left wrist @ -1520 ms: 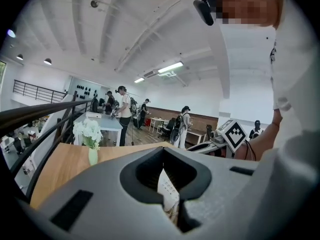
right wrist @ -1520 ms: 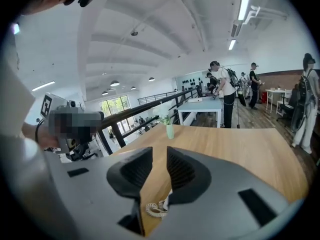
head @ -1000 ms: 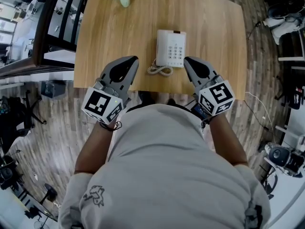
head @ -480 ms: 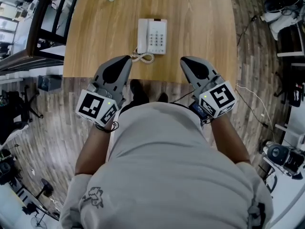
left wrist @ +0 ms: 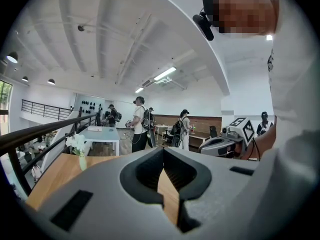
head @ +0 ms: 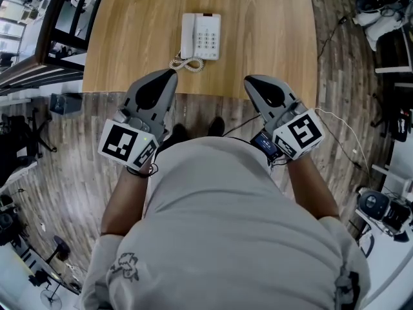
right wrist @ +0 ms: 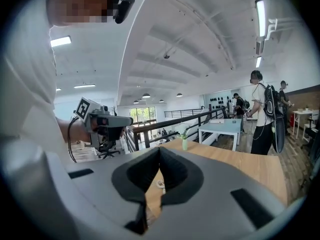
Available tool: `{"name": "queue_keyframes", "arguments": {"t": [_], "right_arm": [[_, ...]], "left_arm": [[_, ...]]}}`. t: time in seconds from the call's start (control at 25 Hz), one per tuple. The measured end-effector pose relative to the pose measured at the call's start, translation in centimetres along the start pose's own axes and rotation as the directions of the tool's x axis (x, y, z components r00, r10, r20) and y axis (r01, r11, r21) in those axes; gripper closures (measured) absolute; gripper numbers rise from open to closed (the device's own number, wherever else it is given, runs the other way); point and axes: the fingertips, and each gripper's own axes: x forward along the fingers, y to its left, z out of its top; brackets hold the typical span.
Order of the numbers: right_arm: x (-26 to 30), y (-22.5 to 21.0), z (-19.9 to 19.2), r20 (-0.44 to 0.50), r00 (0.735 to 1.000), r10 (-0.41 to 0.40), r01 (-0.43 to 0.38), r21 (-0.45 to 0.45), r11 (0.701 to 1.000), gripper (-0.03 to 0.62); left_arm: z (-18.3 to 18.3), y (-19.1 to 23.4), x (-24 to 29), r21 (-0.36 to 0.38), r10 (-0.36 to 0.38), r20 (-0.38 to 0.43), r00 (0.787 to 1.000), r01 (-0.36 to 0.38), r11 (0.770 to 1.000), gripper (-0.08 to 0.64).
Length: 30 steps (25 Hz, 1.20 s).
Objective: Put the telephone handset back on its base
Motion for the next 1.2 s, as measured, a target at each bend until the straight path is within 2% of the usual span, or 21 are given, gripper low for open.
{"name": "queue_keyframes", "arguments": {"t": [0.52,1.0,1.2], "right_arm": [[1.4,9.1,0.9,0.016,0.997,-0.072,0.073,-0.024,0.997,0.586],[2.7,20.8,-0.2,0.030,0.986,-0.163,0.162,0.021,0.987,0.586],[2.2,23.5,-0.6,0.022,0.984,-0.178,0.178,0.017,0.984,0.586]], "left_arm": [[-0.9,1.5,-8.6,0.003,-0.075,0.008,0.997,0.075,0.997,0.554],[-3.2,2.3,-19.9,-0.003,-0.128,0.005,0.992,0.128,0.992,0.554],[-3.9,1.8,-22.4,-0.011,-0.145,0.011,0.989,0.145,0.989,0.554]]}}
